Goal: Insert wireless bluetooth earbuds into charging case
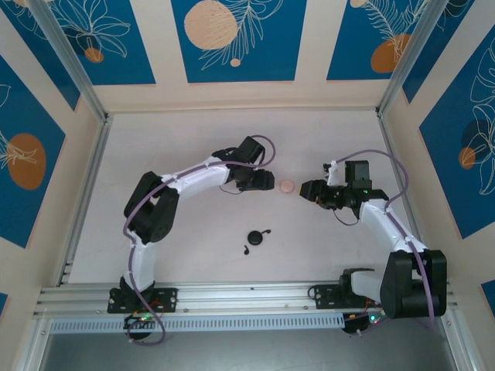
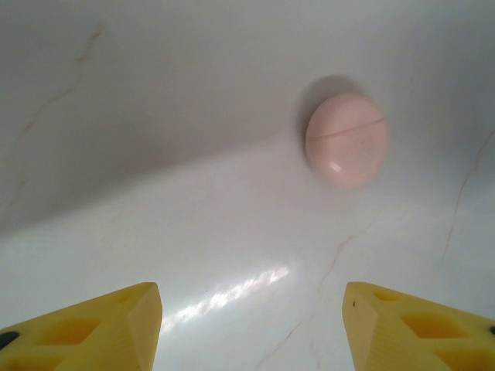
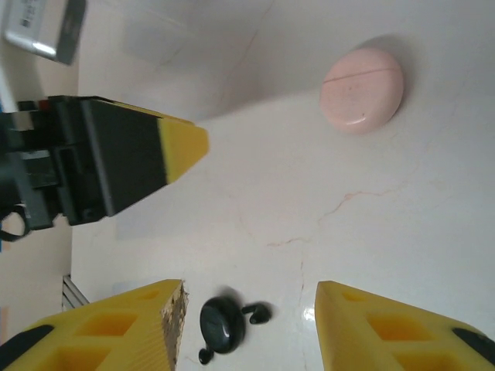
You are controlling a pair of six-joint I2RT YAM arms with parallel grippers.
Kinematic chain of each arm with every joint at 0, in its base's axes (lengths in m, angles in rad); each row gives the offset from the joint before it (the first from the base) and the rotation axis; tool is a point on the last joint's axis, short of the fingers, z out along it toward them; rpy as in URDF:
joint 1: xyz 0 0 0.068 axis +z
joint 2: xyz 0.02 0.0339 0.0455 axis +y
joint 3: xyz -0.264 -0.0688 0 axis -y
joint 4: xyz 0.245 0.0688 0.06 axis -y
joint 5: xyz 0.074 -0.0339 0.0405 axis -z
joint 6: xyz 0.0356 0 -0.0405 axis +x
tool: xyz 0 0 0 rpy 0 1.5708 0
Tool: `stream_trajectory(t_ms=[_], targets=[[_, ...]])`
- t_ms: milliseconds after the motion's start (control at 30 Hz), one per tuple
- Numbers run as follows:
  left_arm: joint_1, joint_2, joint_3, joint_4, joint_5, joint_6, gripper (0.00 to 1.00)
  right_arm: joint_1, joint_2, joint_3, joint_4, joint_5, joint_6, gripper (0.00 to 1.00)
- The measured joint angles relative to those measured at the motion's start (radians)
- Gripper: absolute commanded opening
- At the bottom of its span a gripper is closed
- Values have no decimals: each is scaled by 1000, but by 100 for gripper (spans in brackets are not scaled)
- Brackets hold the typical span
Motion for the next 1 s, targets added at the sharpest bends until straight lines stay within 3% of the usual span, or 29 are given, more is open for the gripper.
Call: stream_trajectory(t_ms=[400, 733, 1000], targets=[[21, -297, -352, -48, -84, 81, 63, 297, 77, 195, -299, 183, -102, 57], [119, -520, -679, -6, -89, 37, 64, 580, 325, 410, -524, 335, -58, 62], [195, -644, -815, 41, -87, 12, 64, 721, 554, 589, -649, 397, 72, 62]])
